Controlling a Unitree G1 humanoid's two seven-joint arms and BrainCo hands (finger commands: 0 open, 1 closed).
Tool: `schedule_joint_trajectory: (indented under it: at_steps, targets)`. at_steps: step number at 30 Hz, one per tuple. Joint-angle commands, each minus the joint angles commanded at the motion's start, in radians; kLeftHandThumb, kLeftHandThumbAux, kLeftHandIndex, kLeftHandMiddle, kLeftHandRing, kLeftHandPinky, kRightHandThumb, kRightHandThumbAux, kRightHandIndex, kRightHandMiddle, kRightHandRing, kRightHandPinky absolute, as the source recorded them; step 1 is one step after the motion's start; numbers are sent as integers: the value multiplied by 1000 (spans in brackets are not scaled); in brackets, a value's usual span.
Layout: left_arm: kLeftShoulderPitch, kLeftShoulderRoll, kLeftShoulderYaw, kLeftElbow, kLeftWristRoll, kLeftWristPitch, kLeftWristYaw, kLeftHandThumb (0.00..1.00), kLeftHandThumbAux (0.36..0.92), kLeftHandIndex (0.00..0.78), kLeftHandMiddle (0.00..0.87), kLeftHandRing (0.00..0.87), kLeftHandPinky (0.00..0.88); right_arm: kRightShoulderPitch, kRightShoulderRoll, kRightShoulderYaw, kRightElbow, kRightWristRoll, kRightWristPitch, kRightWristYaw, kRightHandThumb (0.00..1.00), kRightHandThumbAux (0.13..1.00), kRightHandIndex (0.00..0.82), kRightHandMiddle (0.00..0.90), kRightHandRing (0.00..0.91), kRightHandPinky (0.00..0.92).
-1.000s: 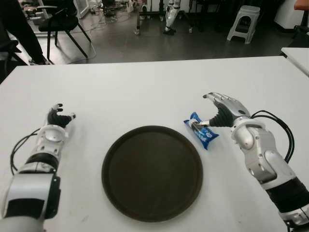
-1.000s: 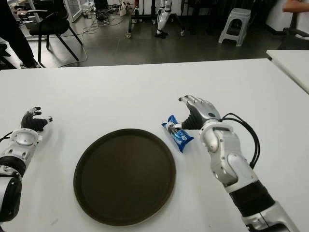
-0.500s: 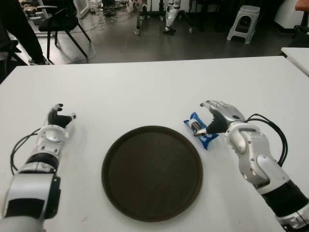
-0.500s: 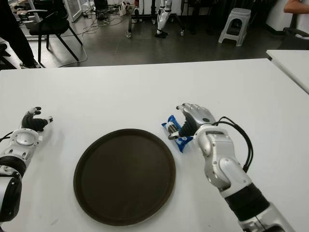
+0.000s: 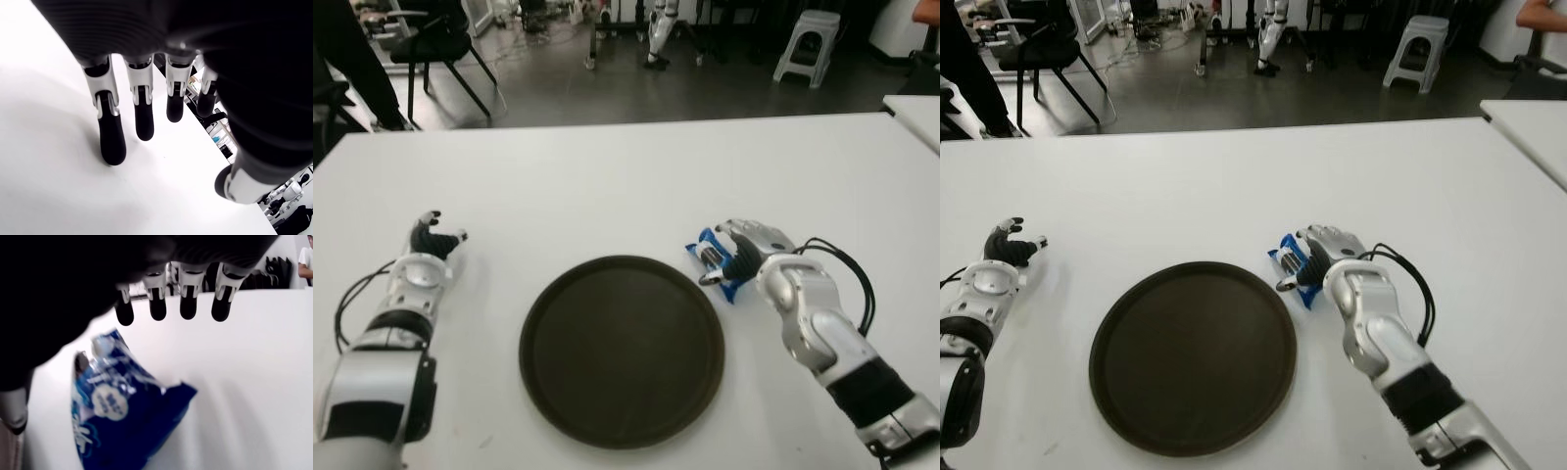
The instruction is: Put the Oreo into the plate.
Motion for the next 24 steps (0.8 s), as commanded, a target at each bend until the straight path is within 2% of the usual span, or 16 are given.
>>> schedule_joint_trajectory:
  at_steps: [12,18,24]
  targets:
    - [0,0,-12,0,12,-5,10,230,706,50,128,166,194,-48,41,8,162,2,16,-75,0,518,0,0,1,106]
    - [0,1,-16,3,13,1,14,233,694,47,132,173,188,-59,58,3,199,11,30,-115,0,548,0,0,0,53]
    - [-2,2,-13,2,7,2,9,191,690,39,117,164,180,-70,73,-3,233,23,43,-135,0,561,0,0,0,25]
